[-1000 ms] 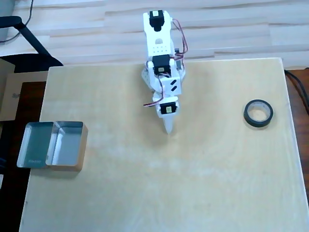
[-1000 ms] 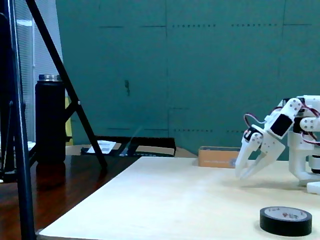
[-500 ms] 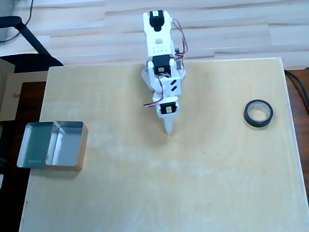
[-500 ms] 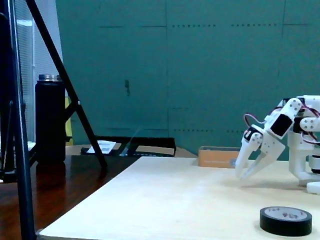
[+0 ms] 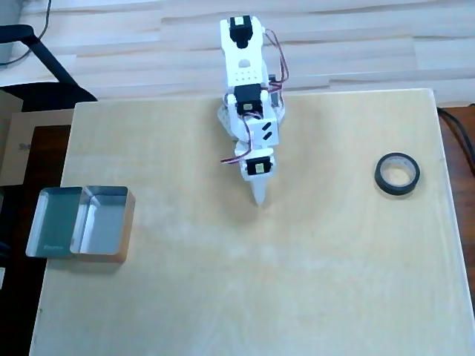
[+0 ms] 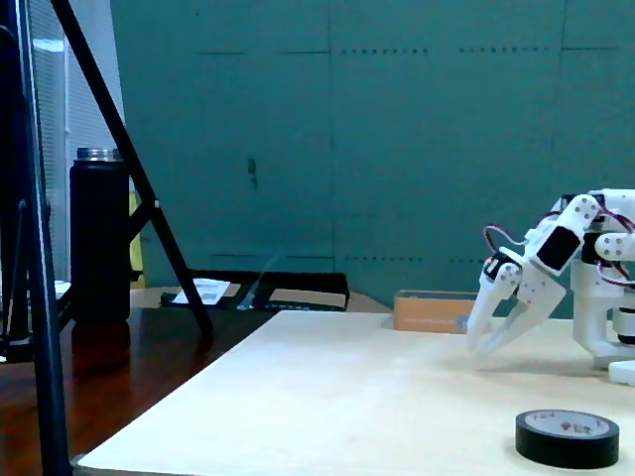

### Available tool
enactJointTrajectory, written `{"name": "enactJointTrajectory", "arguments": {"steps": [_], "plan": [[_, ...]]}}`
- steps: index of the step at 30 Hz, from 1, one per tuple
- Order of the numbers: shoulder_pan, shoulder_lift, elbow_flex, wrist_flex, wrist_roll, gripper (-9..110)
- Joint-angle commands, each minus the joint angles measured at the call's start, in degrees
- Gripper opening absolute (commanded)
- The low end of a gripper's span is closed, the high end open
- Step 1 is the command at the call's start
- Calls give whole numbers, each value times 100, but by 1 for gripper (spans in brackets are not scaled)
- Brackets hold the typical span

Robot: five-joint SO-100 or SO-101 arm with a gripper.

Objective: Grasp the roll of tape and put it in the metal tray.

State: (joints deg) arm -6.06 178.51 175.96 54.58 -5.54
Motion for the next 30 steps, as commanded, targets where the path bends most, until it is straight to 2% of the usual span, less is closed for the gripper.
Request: {"name": "enactJointTrajectory", "arguments": {"steps": [1, 12, 18, 24, 30], "plan": [[-44, 1644, 62, 18, -9, 0], [-141, 1644, -272, 26, 26, 0], [-448, 1626, -2496, 580, 281, 0], [-501, 1547, -4641, 1740, 729, 0], [-1652, 1512, -5379, 2646, 1072, 0]]}}
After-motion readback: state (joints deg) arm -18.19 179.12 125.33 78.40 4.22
